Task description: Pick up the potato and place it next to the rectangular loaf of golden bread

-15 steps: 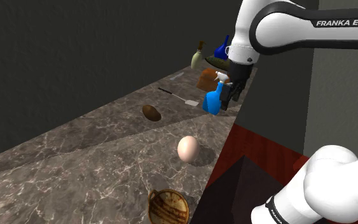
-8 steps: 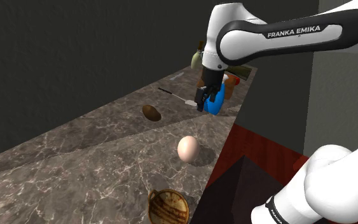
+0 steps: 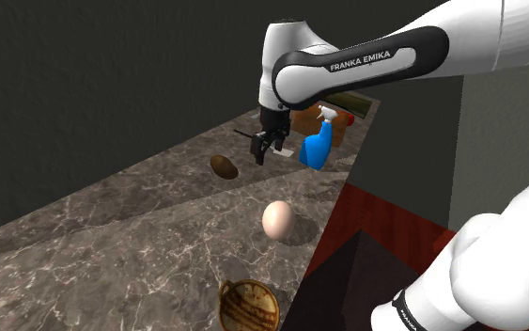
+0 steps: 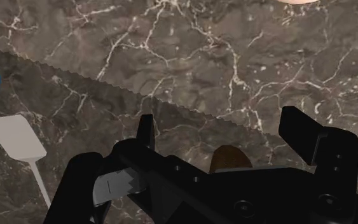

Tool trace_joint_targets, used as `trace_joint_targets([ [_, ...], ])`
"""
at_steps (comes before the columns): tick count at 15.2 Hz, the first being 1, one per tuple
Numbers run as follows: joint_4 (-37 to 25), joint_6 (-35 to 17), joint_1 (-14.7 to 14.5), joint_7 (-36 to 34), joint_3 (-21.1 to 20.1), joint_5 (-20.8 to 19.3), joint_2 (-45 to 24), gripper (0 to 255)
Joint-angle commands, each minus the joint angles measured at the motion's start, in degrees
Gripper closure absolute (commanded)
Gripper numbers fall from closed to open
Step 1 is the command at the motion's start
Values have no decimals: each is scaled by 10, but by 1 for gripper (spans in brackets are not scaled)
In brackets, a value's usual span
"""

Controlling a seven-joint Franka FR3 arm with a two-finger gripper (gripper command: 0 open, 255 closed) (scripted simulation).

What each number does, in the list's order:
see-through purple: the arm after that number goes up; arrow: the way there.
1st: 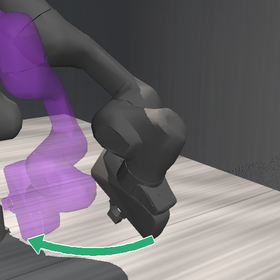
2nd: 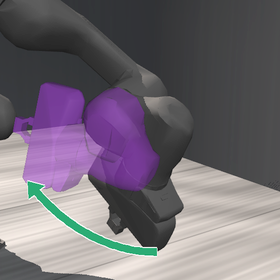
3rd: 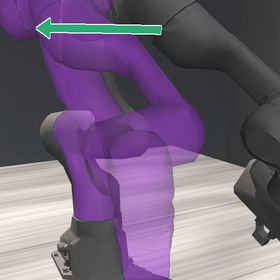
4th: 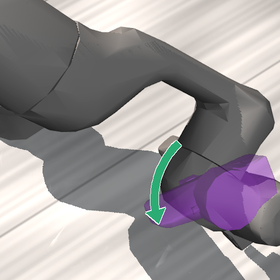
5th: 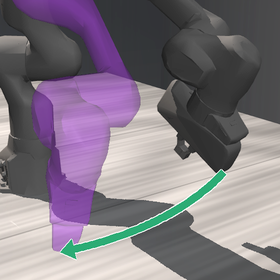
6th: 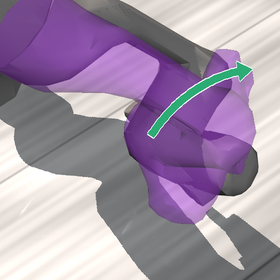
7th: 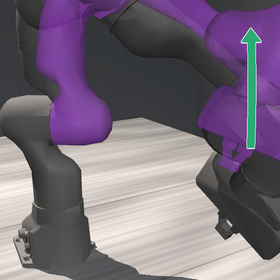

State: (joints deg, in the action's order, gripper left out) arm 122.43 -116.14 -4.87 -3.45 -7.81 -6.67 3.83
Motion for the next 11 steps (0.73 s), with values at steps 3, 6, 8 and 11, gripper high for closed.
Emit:
trace_joint_targets([
  [3,-67,-28,-8,-17,-9,-23,-87,0],
  [6,-125,-38,-17,-30,-13,-42,-149,0],
  [8,-167,-42,-25,-36,-15,-54,-191,0],
  [11,-234,-42,-38,-44,-14,-71,-254,0],
])
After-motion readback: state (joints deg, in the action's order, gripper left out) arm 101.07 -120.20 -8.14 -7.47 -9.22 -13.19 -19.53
